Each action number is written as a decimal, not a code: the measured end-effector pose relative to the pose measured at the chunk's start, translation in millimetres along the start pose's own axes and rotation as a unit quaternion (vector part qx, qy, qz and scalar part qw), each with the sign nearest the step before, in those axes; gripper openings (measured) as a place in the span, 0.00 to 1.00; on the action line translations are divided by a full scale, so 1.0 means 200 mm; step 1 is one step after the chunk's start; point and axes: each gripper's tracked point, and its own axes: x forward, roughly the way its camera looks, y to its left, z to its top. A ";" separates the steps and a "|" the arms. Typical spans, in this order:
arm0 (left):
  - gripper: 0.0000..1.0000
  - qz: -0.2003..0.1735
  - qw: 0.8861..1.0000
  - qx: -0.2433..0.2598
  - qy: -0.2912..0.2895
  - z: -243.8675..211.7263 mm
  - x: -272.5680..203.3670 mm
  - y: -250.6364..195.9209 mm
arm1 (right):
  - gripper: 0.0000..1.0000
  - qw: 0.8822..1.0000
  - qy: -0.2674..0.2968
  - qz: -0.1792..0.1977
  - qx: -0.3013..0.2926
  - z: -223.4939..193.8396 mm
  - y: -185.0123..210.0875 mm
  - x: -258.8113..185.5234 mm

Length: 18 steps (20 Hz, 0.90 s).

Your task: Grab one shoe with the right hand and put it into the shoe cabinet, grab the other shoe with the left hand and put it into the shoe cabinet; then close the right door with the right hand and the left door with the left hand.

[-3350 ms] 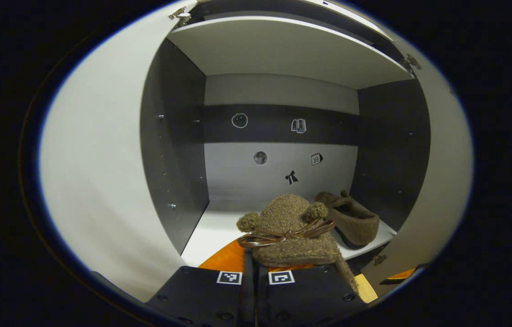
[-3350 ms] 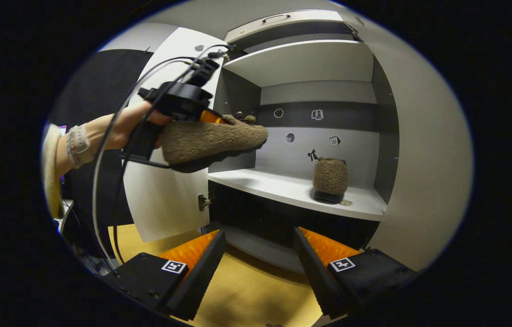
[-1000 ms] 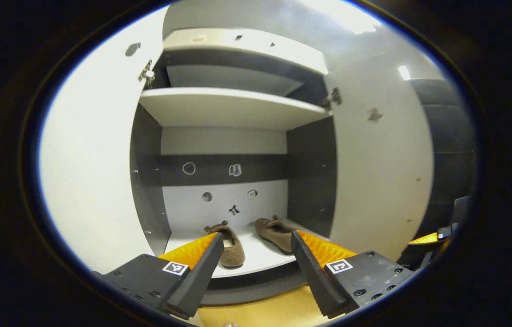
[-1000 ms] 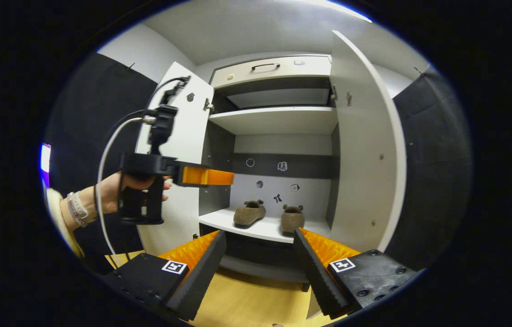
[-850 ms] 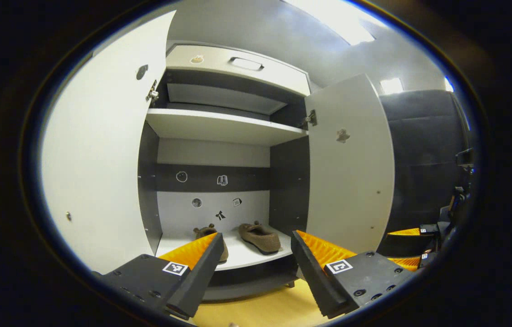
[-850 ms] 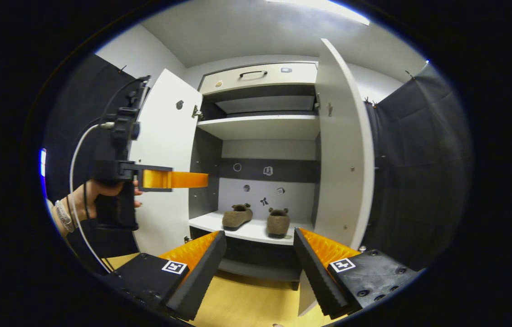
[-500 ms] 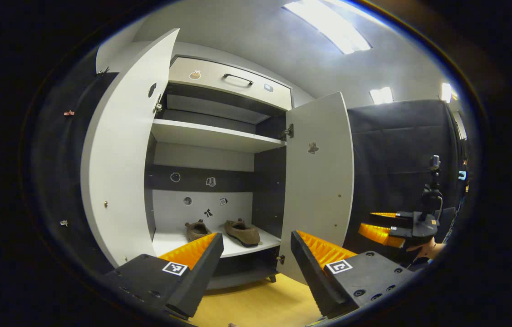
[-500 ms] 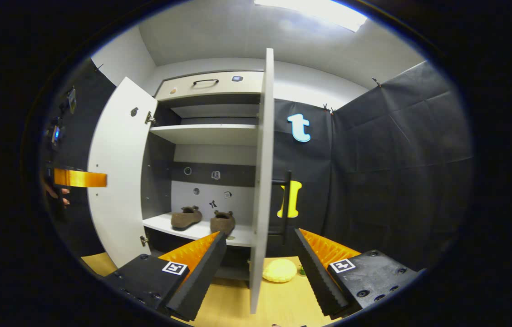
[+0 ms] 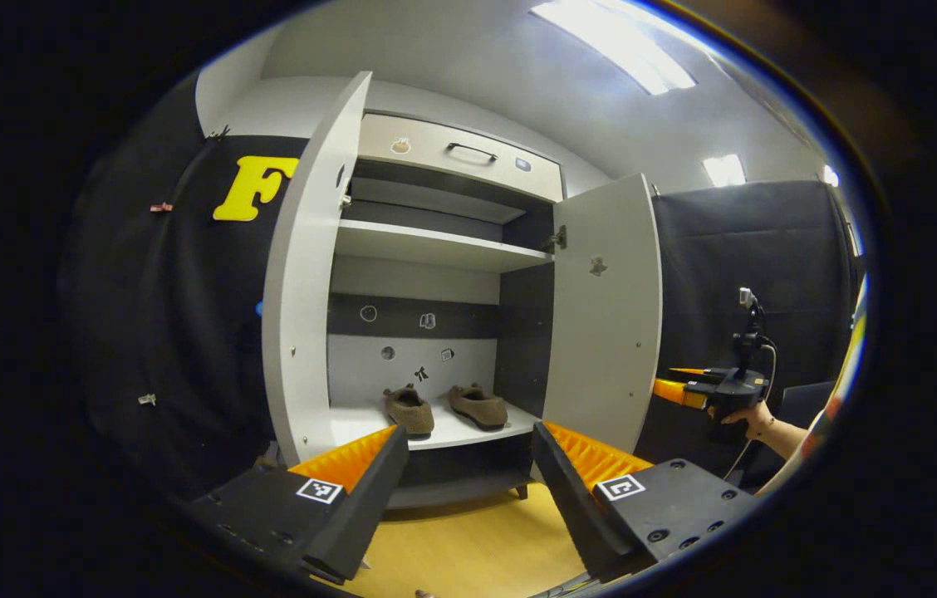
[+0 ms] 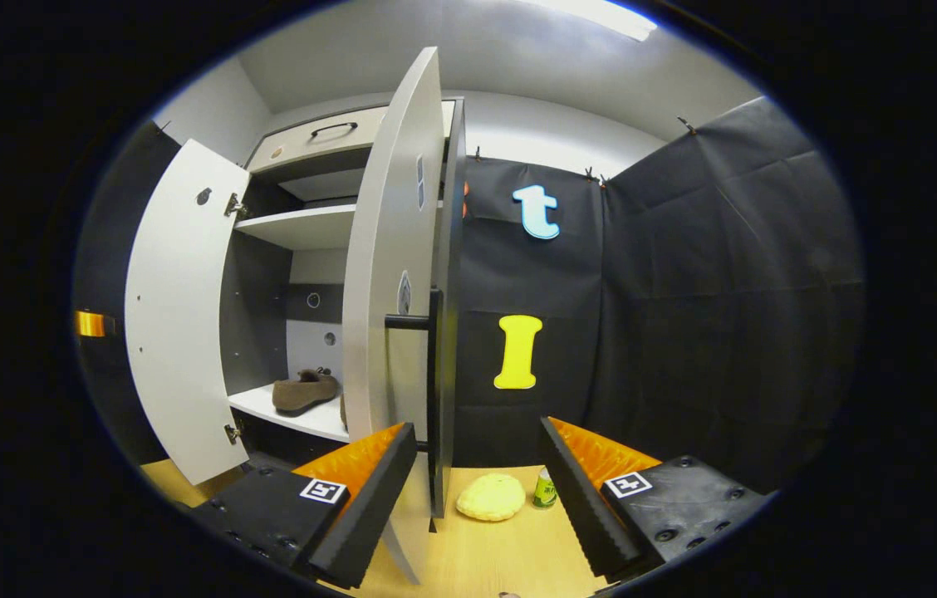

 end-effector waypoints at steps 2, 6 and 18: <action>0.96 0.008 1.000 -0.017 -0.003 0.00 -0.02 0.05 | 0.95 1.000 -0.001 0.007 -0.002 0.01 0.00 0.03; 0.96 0.040 0.999 -0.007 -0.002 0.01 -0.06 0.15 | 0.95 0.999 0.009 0.030 0.039 -0.01 0.08 0.06; 0.96 0.096 0.995 -0.018 0.015 -0.07 -0.18 0.32 | 0.96 0.987 0.015 0.148 0.065 -0.05 0.79 0.31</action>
